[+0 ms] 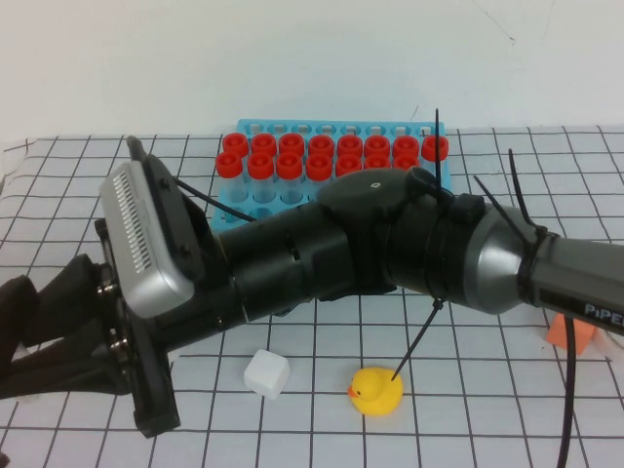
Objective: Place the test tubes
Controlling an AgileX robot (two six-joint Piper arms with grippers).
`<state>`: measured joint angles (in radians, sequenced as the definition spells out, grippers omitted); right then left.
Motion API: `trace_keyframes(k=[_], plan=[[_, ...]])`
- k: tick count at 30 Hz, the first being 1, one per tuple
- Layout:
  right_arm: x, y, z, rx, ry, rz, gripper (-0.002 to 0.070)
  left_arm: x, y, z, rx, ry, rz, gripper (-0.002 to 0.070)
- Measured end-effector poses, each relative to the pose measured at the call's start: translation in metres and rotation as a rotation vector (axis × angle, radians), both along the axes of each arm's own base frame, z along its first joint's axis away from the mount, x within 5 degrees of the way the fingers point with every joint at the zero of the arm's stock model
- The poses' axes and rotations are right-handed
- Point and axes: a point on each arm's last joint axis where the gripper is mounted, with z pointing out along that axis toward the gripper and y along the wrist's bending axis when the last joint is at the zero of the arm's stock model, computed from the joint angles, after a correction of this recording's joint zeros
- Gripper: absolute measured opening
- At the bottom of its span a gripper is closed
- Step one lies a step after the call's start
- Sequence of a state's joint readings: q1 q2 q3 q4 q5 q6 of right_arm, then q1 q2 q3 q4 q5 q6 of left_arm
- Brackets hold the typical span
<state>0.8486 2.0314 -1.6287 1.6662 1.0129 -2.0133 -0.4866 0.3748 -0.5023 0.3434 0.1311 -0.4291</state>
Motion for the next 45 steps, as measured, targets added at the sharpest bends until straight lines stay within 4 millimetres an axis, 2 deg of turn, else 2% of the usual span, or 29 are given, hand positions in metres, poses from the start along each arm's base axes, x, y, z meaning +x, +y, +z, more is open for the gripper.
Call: trace_keyframes(k=[3, 6, 14, 18, 20, 23, 25, 29, 30, 32, 34, 36, 38, 41, 45], plan=[[-0.002, 0.001, 0.000, 0.000, 0.000, 0.006, 0.0232, 0.002, -0.001, -0.001, 0.005, 0.011, 0.000, 0.0348], [-0.002, 0.001, 0.000, 0.000, -0.004, 0.012, 0.0233, 0.003, -0.001, -0.001, 0.007, 0.012, 0.000, 0.0237], [-0.002, 0.001, 0.000, -0.005, -0.001, 0.006, 0.0233, 0.003, -0.001, -0.001, 0.008, 0.011, 0.001, 0.0239], [-0.001, 0.002, -0.002, -0.046, 0.077, -0.011, 0.0235, 0.004, -0.002, -0.001, 0.010, 0.013, 0.000, 0.0239], [-0.001, 0.002, -0.002, -0.070, 0.119, -0.024, 0.0273, 0.003, -0.002, 0.000, 0.009, -0.002, -0.004, 0.0239], [0.006, -0.001, -0.003, -0.104, 0.139, -0.069, 0.0415, 0.002, -0.004, 0.006, -0.012, -0.064, -0.026, 0.0239], [0.014, -0.006, -0.006, -0.129, 0.124, -0.088, 0.0484, 0.001, -0.005, 0.009, -0.025, -0.093, -0.038, 0.0239], [0.026, -0.026, -0.004, -0.191, 0.080, -0.083, 0.0506, 0.001, -0.005, 0.011, -0.033, -0.112, -0.045, 0.0239], [0.029, -0.032, -0.002, -0.213, 0.075, -0.079, 0.0498, 0.001, -0.005, 0.011, -0.033, -0.112, -0.045, 0.0239], [0.034, -0.053, 0.006, -0.298, 0.102, -0.065, 0.0408, 0.001, -0.006, 0.011, -0.052, -0.107, -0.050, 0.0239], [0.036, -0.068, 0.009, -0.375, 0.128, -0.048, 0.0299, 0.004, -0.008, 0.011, -0.088, -0.088, -0.061, 0.0239], [0.038, -0.084, 0.013, -0.464, 0.113, -0.049, 0.0146, 0.010, -0.012, 0.011, -0.126, -0.068, -0.077, 0.0239], [0.039, -0.098, 0.016, -0.553, 0.088, -0.075, 0.0072, 0.020, -0.019, 0.010, -0.149, -0.051, -0.097, 0.0239], [0.037, -0.115, 0.023, -0.688, 0.055, -0.139, 0.0029, 0.038, -0.032, 0.006, -0.156, -0.041, -0.131, 0.0239], [0.029, -0.137, 0.042, -0.839, 0.004, -0.260, 0.0014, 0.067, -0.054, -0.004, -0.158, -0.048, -0.194, 0.0239]])
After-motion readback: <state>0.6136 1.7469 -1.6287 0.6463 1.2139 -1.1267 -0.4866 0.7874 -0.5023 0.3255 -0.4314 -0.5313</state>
